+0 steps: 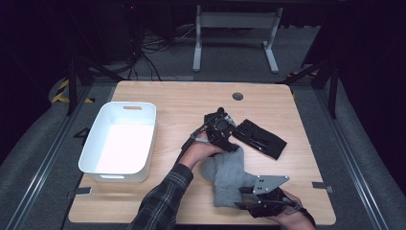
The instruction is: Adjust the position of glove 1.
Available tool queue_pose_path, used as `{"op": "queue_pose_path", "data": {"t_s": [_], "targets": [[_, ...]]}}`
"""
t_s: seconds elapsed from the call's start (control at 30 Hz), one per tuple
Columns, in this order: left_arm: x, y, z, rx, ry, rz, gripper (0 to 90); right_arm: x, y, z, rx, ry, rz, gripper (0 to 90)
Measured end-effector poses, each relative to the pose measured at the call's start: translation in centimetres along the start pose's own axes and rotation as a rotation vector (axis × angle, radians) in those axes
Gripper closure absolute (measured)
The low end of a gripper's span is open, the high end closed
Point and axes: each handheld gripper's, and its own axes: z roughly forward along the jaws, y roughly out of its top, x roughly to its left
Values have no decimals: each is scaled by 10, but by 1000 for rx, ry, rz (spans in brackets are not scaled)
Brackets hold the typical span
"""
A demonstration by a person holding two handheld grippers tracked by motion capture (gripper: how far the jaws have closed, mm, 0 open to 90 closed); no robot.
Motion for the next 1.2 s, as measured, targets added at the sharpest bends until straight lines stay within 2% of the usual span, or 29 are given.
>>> {"op": "queue_pose_path", "data": {"t_s": [0.17, 0.23, 0.3, 0.4, 0.5, 0.63, 0.77, 0.9, 0.97, 1.1, 1.13, 1.2], "targets": [[-1, -1, 7, 23, 0, 10, 356, 2, -2, 7, 53, -11, -30, 528], [-3, -1, 10, 40, 5, 30, 354, 4, -2, 11, 68, -13, -46, 530], [-4, 0, 10, 41, 16, 37, 351, 4, 0, 5, 36, -8, -40, 527], [-4, 1, 8, 32, 18, 34, 351, 8, 8, -7, -53, -1, -39, 490], [-3, 1, 8, 35, 19, 28, 351, 14, 15, -4, -72, -12, -67, 429], [-4, 1, 9, 43, 19, 27, 350, 15, 23, 11, -50, 3, -96, 426], [-6, 0, 13, 56, 16, 43, 351, 15, 21, 26, 12, -32, -148, 495], [-8, -2, 18, 71, 1, 56, 369, 19, 15, 31, 35, -63, -180, 555], [-9, -2, 18, 82, -15, 64, 438, 19, 13, 33, 41, -68, -189, 622], [-12, -1, 17, 91, -37, 89, 685, 14, 13, 29, 37, -50, -167, 781], [-12, -1, 16, 91, -38, 89, 779, 14, 13, 28, 33, -47, -167, 800], [-11, -1, 14, 94, -49, 77, 840, 12, 13, 24, 26, -34, -157, 826]]}}
